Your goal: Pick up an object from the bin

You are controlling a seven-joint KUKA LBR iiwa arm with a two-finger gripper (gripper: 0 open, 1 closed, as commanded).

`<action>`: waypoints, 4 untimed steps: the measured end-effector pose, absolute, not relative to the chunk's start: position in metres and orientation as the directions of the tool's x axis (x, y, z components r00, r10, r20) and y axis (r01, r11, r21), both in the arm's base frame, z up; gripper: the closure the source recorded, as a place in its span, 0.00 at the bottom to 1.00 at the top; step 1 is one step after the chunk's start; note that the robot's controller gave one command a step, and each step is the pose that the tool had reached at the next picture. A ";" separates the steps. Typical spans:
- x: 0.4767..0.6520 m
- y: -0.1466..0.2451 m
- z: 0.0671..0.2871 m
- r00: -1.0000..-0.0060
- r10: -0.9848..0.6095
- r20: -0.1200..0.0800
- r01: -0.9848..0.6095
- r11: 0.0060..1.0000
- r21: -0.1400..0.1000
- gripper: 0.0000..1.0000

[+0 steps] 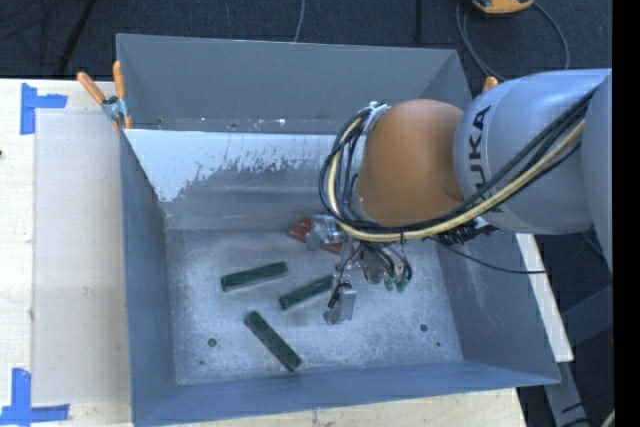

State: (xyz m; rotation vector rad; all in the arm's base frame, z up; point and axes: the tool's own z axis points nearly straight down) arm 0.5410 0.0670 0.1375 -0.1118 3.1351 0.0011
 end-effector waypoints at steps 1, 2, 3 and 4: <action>0.552 0.053 0.084 -0.998 -0.064 -0.002 -0.064 0.998 0.000 0.00; 0.566 0.070 0.070 -0.964 -0.266 -0.002 -0.266 0.964 0.001 1.00; 0.565 0.070 0.070 -0.964 -0.266 -0.001 -0.266 0.964 0.001 1.00; 0.584 0.060 0.185 -0.951 -0.308 -0.001 -0.308 0.951 0.001 1.00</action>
Offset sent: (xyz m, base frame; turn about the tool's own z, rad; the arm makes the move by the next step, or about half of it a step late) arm 0.0240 0.0029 -0.0675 -0.2012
